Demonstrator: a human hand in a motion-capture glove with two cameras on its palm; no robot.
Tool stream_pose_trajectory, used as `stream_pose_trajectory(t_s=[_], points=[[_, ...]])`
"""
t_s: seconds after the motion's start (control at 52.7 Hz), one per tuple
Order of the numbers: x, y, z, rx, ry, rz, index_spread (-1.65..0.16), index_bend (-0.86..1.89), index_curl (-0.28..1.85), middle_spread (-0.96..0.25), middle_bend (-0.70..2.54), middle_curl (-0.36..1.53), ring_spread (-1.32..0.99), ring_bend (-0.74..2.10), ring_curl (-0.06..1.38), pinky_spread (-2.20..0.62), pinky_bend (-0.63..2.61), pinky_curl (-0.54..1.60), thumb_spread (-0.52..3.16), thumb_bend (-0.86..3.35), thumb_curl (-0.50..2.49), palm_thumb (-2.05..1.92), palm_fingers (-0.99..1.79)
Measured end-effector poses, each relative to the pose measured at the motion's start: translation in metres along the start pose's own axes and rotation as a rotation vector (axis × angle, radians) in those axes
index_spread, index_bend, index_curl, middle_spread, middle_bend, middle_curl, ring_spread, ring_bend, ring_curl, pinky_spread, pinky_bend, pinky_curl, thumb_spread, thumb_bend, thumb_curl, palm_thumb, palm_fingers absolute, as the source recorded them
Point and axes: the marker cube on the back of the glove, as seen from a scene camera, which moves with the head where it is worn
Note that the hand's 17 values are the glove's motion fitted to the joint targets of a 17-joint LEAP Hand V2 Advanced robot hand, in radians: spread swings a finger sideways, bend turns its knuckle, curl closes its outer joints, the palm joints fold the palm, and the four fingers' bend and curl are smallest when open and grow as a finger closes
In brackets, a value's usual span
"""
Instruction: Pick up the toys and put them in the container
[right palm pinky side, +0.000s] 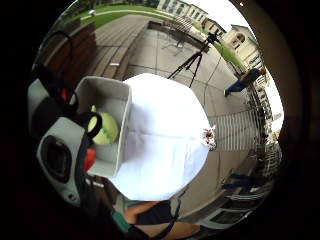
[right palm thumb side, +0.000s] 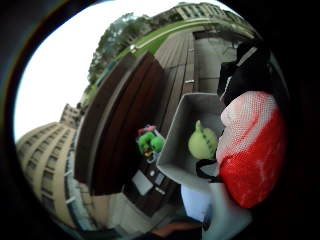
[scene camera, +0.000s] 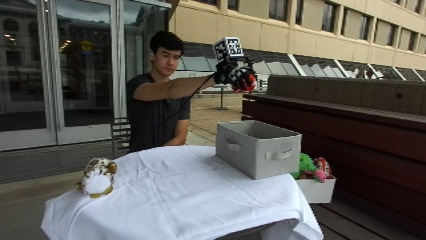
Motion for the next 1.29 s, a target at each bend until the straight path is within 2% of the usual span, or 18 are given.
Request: stream_pose_trajectory(t_s=[0.095,0.266,0.437,0.475,0.532,0.551,0.589,0.626,0.721,0.835,0.949,1.291], points=[[-0.009,-0.005,0.018,0.006,-0.01,-0.087,-0.39,0.2,0.53,-0.47,0.4,0.6,-0.45,0.98,0.48,-0.45,0.95,0.43,0.51,0.02,0.91,0.77,1.09],[-0.028,0.0,0.045,-0.025,-0.018,-0.112,-0.4,0.16,0.55,-0.48,0.36,0.62,-0.46,0.97,0.48,-0.46,0.96,0.44,0.54,-0.01,0.93,0.75,1.05],[-0.03,0.003,0.067,-0.205,0.013,-0.152,-0.41,0.13,0.56,-0.46,0.27,0.63,-0.46,0.94,0.48,-0.46,1.0,0.45,0.62,-0.04,0.92,0.67,0.94],[-0.028,0.003,0.073,-0.268,-0.005,-0.158,-0.4,0.11,0.54,-0.42,0.19,0.61,-0.45,0.95,0.48,-0.46,1.04,0.45,0.79,-0.06,0.86,0.57,0.88],[-0.02,-0.001,0.08,-0.355,-0.014,-0.16,-0.39,0.08,0.52,-0.33,0.09,0.57,-0.4,0.9,0.47,-0.43,1.11,0.47,0.88,-0.16,0.74,0.3,0.59],[-0.015,-0.003,0.082,-0.373,-0.013,-0.164,-0.39,0.07,0.52,-0.29,0.09,0.57,-0.37,0.84,0.46,-0.39,1.11,0.48,0.89,-0.19,0.7,0.19,0.35],[-0.009,-0.005,0.085,-0.387,-0.008,-0.174,-0.37,0.07,0.52,-0.22,0.13,0.57,-0.31,0.79,0.48,-0.33,1.18,0.53,0.9,-0.17,0.65,0.08,0.11],[-0.011,-0.001,0.088,-0.379,0.005,-0.179,-0.36,0.04,0.48,-0.16,0.14,0.55,-0.23,0.64,0.43,-0.27,1.24,0.53,0.88,-0.18,0.61,-0.06,-0.11],[-0.01,0.011,0.087,-0.336,0.065,-0.188,-0.35,0.07,0.39,-0.07,0.15,0.5,-0.14,0.5,0.34,-0.17,1.27,0.47,0.88,-0.12,0.53,-0.12,-0.15],[0.019,0.011,0.073,-0.29,0.136,-0.189,-0.34,0.11,0.35,-0.05,0.16,0.47,-0.08,0.35,0.28,-0.09,1.17,0.43,0.87,-0.12,0.45,-0.15,-0.25],[0.069,0.008,0.056,-0.244,0.169,-0.178,-0.33,0.1,0.32,-0.03,0.15,0.44,-0.08,0.27,0.27,-0.05,1.09,0.39,0.87,-0.13,0.38,-0.16,-0.24],[0.266,0.038,-0.013,-0.171,0.209,0.066,-0.32,0.1,0.25,-0.04,0.15,0.36,-0.11,0.18,0.27,-0.02,0.97,0.34,0.87,-0.12,0.25,-0.16,-0.2]])
